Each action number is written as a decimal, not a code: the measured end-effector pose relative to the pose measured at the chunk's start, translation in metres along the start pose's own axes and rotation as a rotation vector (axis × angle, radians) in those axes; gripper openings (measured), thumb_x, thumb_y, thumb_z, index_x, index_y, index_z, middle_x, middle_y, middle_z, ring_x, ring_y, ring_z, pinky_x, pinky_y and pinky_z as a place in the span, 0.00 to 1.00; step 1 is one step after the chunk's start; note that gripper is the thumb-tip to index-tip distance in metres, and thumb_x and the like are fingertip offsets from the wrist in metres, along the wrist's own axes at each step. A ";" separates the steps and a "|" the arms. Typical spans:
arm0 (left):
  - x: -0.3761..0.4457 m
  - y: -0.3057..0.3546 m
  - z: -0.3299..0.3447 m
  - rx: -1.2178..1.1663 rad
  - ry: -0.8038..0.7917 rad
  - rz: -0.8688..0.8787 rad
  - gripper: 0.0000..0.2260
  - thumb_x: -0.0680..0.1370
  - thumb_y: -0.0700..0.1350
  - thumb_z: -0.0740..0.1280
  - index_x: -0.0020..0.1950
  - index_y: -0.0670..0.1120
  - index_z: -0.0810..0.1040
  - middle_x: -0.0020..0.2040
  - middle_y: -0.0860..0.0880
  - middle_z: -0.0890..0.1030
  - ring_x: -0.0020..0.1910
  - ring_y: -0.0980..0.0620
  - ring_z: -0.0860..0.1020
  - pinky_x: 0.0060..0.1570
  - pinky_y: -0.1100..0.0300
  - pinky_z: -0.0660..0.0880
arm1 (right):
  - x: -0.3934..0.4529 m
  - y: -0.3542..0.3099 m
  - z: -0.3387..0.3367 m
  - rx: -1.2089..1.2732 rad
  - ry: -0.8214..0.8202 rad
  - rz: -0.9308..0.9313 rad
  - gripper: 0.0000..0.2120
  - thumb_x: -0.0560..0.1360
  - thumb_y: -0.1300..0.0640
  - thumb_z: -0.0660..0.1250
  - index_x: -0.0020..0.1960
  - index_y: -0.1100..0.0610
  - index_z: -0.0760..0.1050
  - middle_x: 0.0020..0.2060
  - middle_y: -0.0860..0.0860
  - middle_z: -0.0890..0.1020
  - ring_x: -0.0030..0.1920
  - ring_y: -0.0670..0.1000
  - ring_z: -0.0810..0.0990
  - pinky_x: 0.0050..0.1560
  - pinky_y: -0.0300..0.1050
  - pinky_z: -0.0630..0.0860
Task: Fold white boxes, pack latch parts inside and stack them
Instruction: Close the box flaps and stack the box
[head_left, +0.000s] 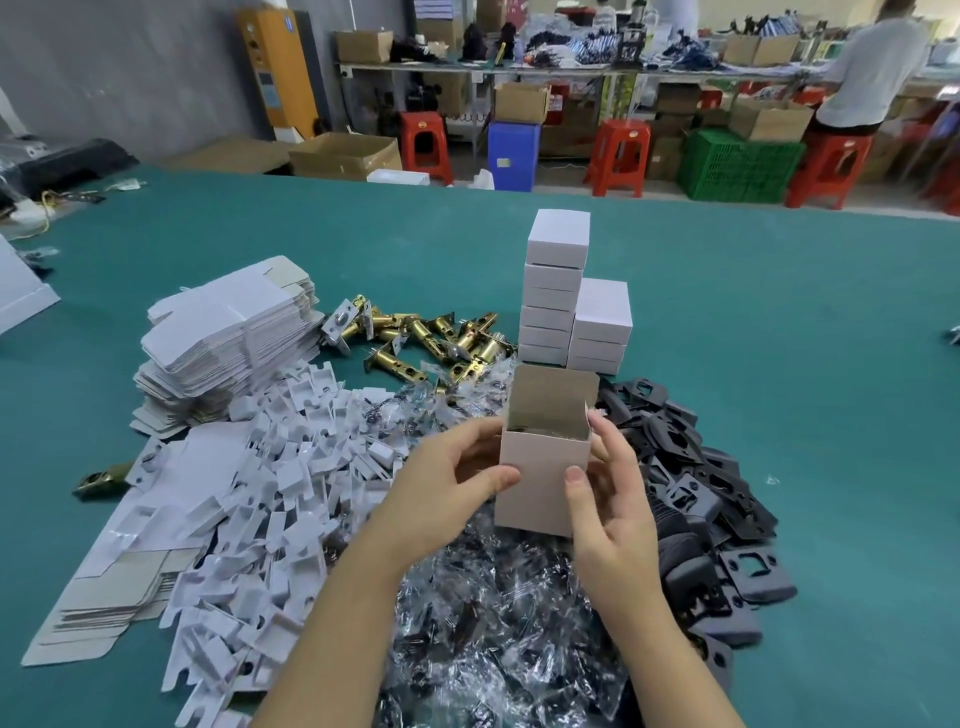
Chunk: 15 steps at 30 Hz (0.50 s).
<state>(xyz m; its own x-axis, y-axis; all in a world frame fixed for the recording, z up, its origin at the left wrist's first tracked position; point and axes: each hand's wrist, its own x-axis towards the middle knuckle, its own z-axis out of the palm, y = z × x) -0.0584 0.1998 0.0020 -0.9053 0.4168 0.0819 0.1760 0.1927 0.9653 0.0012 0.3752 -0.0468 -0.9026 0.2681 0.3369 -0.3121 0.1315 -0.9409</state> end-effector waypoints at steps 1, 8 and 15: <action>0.000 -0.001 0.001 0.002 -0.002 -0.001 0.20 0.79 0.35 0.71 0.64 0.58 0.78 0.57 0.60 0.85 0.59 0.61 0.82 0.58 0.64 0.79 | 0.000 0.000 -0.001 -0.021 0.003 -0.002 0.21 0.82 0.49 0.61 0.73 0.34 0.68 0.69 0.48 0.76 0.65 0.54 0.78 0.55 0.52 0.83; -0.004 0.001 0.003 -0.062 0.031 -0.005 0.10 0.81 0.50 0.67 0.61 0.58 0.82 0.53 0.58 0.86 0.52 0.60 0.83 0.53 0.60 0.81 | -0.001 -0.004 0.002 -0.120 0.004 -0.033 0.16 0.82 0.51 0.60 0.66 0.33 0.71 0.60 0.44 0.79 0.54 0.48 0.79 0.48 0.37 0.78; 0.000 0.007 0.009 -0.329 0.143 -0.085 0.11 0.84 0.50 0.63 0.53 0.52 0.85 0.38 0.43 0.74 0.34 0.50 0.68 0.31 0.64 0.65 | -0.002 -0.002 0.003 -0.183 -0.008 -0.043 0.17 0.83 0.51 0.59 0.68 0.35 0.71 0.63 0.44 0.79 0.59 0.50 0.79 0.54 0.37 0.76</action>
<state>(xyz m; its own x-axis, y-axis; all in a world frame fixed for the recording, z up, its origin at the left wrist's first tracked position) -0.0544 0.2090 0.0064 -0.9602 0.2791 0.0092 -0.0149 -0.0840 0.9964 0.0025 0.3715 -0.0457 -0.8920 0.2510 0.3761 -0.2924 0.3141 -0.9032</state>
